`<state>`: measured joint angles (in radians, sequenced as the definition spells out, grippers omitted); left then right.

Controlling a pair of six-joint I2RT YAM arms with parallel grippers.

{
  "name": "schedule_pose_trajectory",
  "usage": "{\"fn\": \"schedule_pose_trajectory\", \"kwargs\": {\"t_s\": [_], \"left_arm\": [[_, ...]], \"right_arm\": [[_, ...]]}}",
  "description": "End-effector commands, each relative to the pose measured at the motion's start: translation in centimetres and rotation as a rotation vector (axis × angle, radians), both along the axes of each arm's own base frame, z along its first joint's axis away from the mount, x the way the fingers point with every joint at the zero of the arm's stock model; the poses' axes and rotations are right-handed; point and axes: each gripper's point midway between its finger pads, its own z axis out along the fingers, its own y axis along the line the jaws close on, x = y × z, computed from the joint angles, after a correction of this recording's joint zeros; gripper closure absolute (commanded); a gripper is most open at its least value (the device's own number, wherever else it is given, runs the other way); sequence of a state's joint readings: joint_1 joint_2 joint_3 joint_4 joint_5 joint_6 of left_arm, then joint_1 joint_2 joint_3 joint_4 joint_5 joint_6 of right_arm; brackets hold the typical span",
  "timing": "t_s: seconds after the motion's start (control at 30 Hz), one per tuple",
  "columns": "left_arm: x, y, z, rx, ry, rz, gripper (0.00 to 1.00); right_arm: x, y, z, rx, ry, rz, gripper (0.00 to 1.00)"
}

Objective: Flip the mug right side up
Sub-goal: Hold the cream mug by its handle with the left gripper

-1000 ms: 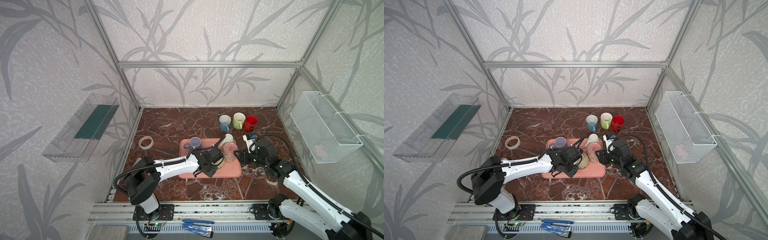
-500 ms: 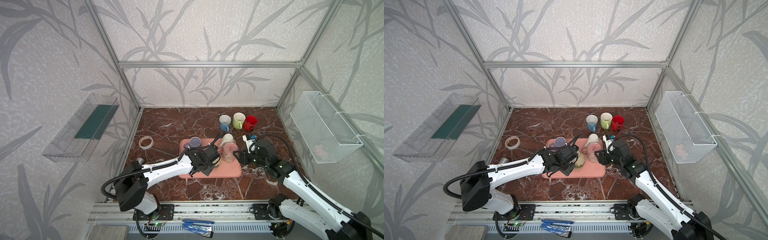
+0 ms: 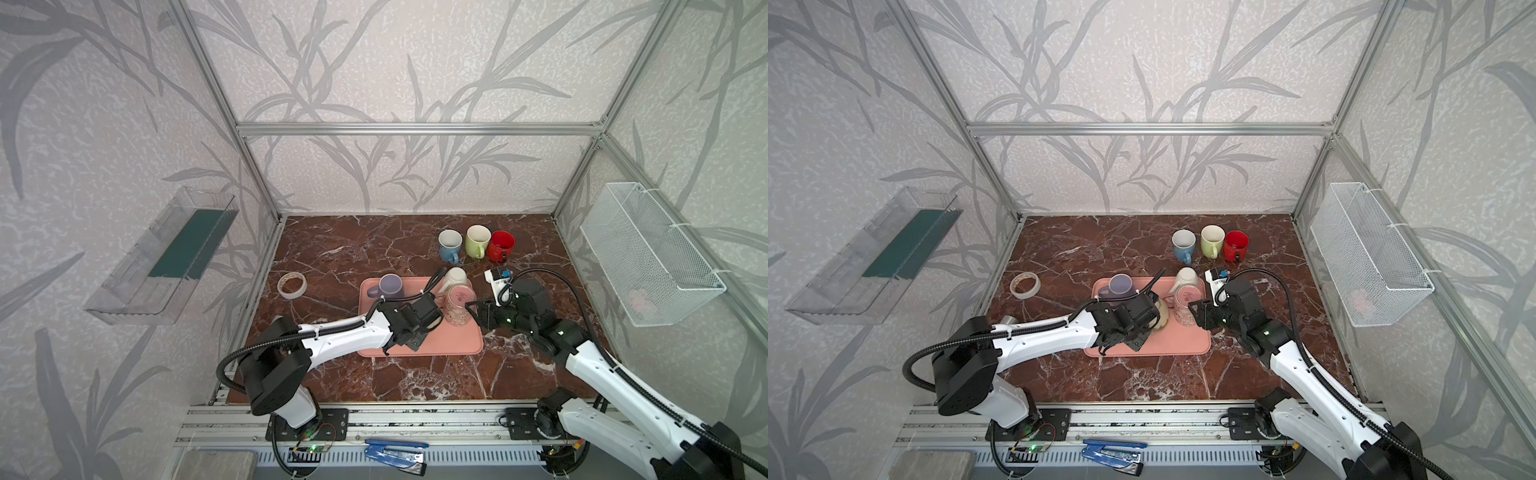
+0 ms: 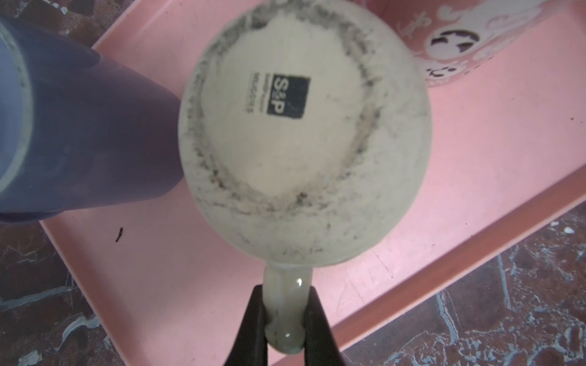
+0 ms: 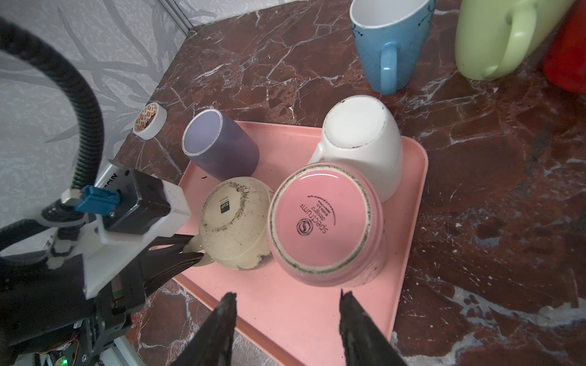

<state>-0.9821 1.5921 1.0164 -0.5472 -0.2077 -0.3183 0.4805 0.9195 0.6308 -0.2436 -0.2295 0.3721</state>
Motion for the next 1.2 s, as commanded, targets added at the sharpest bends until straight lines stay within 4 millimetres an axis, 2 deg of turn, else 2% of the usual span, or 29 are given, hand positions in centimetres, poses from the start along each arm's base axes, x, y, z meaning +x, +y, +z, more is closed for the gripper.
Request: {"fn": "schedule_pose_trajectory", "kwargs": {"t_s": [0.0, 0.2, 0.6, 1.0, 1.17], "left_arm": [[-0.3, 0.0, -0.9, 0.004, 0.03, 0.012, 0.83], [-0.8, -0.6, -1.3, -0.059, 0.089, 0.01, 0.75], [-0.8, -0.5, -1.8, -0.09, 0.133, 0.038, 0.71], [-0.4, -0.4, -2.3, -0.084, 0.141, 0.053, 0.74], [-0.3, -0.4, -2.3, -0.084, 0.141, 0.055, 0.85]], "right_arm": [[0.1, 0.2, 0.1, 0.005, -0.009, 0.011, 0.47], [0.0, 0.1, -0.1, 0.003, -0.008, 0.009, 0.47], [-0.3, -0.2, -0.4, 0.0, -0.011, 0.002, 0.47], [-0.3, -0.2, -0.6, -0.002, -0.008, 0.0, 0.47], [-0.2, -0.3, -0.5, -0.003, -0.011, -0.002, 0.47]]}}
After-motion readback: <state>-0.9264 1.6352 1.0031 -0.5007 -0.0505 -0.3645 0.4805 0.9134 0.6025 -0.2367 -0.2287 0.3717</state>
